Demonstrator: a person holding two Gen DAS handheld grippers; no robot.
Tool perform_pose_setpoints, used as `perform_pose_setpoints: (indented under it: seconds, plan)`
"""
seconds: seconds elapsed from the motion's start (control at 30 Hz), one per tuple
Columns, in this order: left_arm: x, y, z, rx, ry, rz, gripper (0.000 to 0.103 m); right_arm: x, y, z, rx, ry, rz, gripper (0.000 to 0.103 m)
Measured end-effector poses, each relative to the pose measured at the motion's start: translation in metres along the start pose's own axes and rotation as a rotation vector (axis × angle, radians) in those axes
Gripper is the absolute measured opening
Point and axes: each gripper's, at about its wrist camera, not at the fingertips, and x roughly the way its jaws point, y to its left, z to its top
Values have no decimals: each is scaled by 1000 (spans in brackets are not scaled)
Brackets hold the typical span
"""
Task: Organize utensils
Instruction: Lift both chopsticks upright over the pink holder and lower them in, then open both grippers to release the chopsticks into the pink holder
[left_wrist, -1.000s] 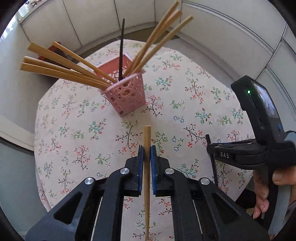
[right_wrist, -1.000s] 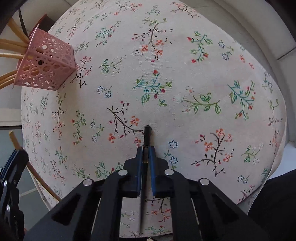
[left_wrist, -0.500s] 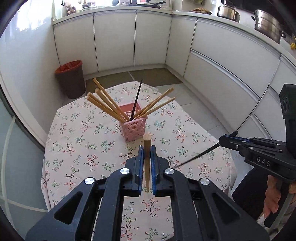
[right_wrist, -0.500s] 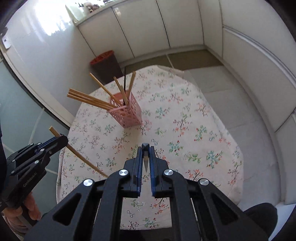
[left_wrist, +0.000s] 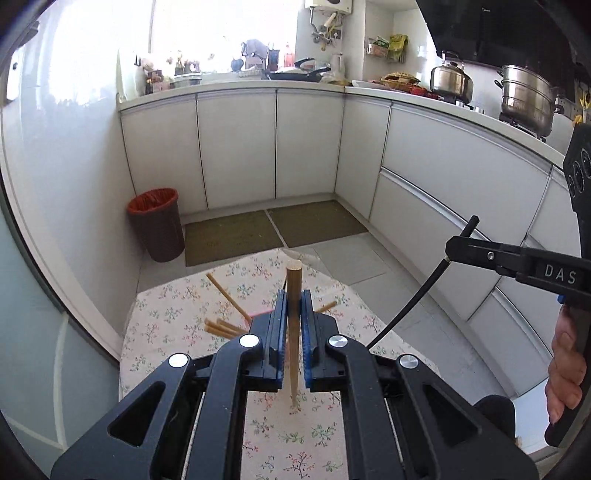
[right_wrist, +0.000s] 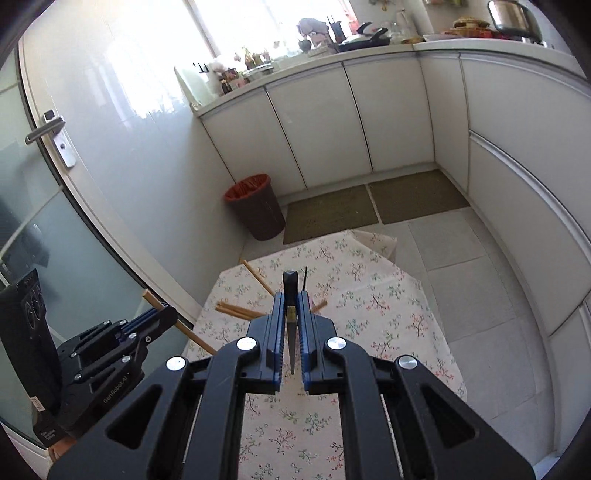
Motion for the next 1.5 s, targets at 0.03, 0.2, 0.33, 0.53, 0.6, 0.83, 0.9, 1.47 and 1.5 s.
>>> perform_pose_setpoints:
  seconds: [0.03, 0.2, 0.33, 0.53, 0.6, 0.83, 0.9, 1.47, 1.5]
  plan:
    - [-1, 0, 7, -2, -13, 4, 6, -2, 3, 7, -9, -16, 2, 7]
    - [7, 1, 37, -16, -63, 23, 6, 5, 13, 38, -37, -72, 5, 7]
    - [33, 4, 50, -37, -64, 38, 6, 30, 15, 56, -58, -85, -11, 7]
    - [78, 16, 52, -66, -31, 66, 6, 70, 12, 66, -59, -53, -9, 7]
    - [92, 21, 49, -79, -24, 72, 6, 83, 11, 66, -63, -40, -15, 7]
    - [130, 33, 26, -71, 3, 93, 31, 119, 3, 58, -49, 8, -13, 7]
    - [123, 40, 25, -94, -41, 94, 37, 125, 4, 56, -53, 13, -9, 7]
    - [70, 84, 19, -238, -132, 140, 48, 174, 34, 29, -128, 50, -41, 7]
    - [71, 87, 17, -246, -125, 139, 48, 182, 34, 25, -134, 54, -45, 7]
